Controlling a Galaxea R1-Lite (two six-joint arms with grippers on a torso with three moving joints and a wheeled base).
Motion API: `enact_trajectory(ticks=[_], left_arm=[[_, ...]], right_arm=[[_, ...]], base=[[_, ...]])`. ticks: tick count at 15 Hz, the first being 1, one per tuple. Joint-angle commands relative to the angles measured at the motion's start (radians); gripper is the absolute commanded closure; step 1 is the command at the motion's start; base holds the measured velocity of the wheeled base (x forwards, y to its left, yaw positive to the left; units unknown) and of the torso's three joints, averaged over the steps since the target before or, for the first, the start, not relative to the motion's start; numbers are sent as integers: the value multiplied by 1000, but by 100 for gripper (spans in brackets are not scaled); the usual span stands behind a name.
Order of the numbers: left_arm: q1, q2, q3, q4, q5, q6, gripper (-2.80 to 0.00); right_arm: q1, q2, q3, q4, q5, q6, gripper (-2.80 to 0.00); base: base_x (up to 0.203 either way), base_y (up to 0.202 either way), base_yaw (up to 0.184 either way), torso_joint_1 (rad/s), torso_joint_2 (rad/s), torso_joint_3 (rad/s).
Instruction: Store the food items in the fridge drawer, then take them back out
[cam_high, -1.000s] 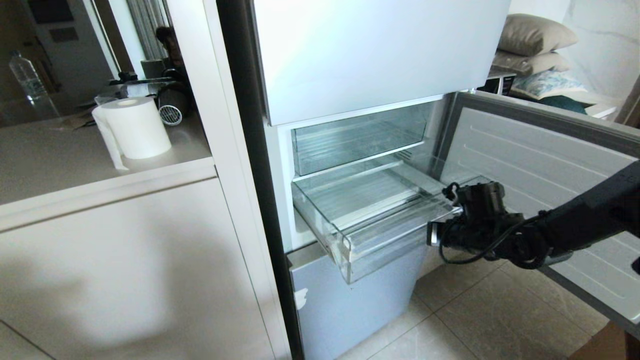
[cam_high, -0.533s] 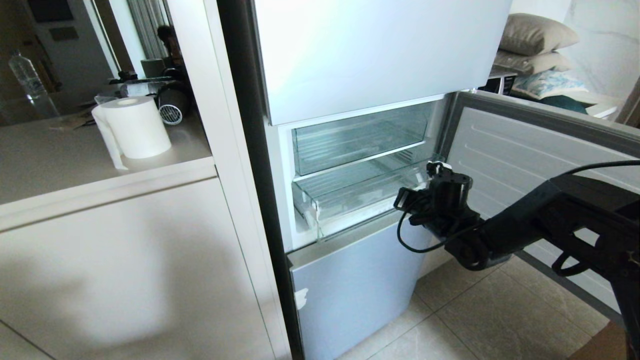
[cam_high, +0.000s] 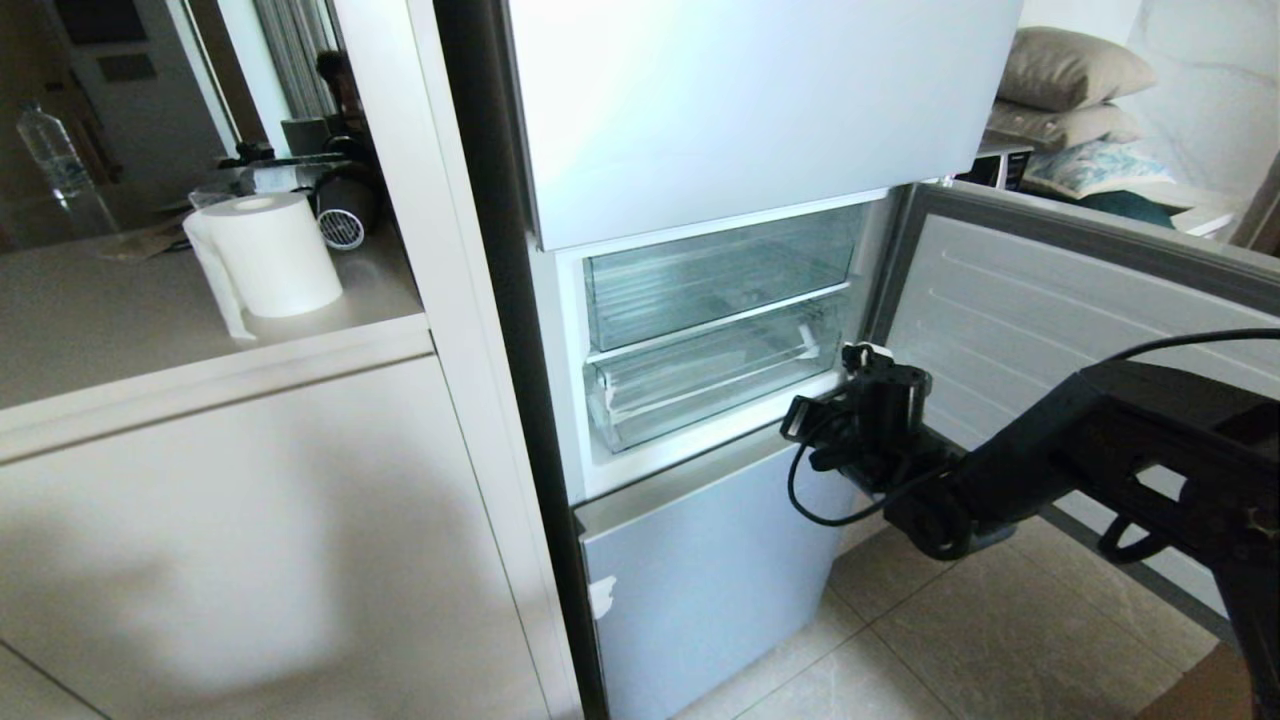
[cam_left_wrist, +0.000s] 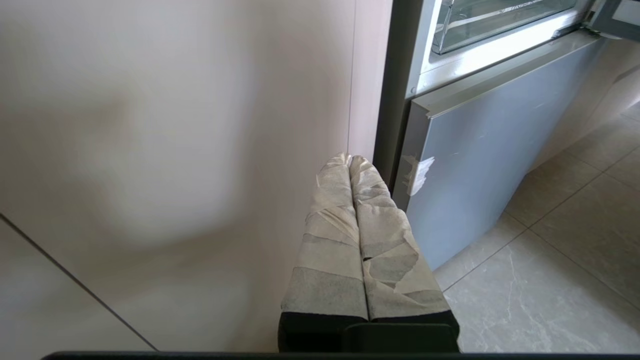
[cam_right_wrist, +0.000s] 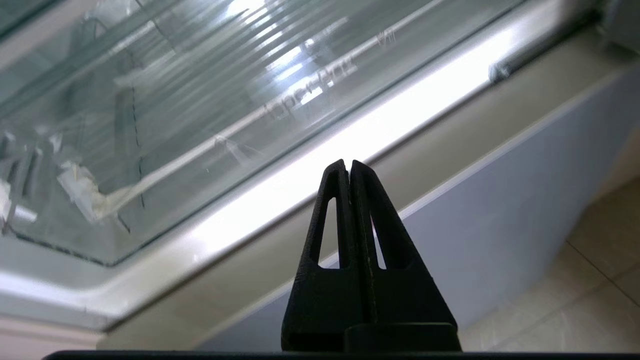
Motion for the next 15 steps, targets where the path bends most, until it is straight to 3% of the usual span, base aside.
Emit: enact_trajectory(ticks=[1, 8, 15], left_arm=[[-1, 0, 0, 0, 0, 0, 0], [-1, 0, 0, 0, 0, 0, 0], [-1, 0, 0, 0, 0, 0, 0]], right_arm=[[6, 89, -121, 49, 9, 1, 0], [38, 295, -449, 110, 26, -51, 0], [46, 461, -735, 111, -9, -54, 0]], base=[[0, 0, 0, 0, 0, 0], [0, 0, 0, 0, 0, 0], [0, 0, 0, 0, 0, 0]])
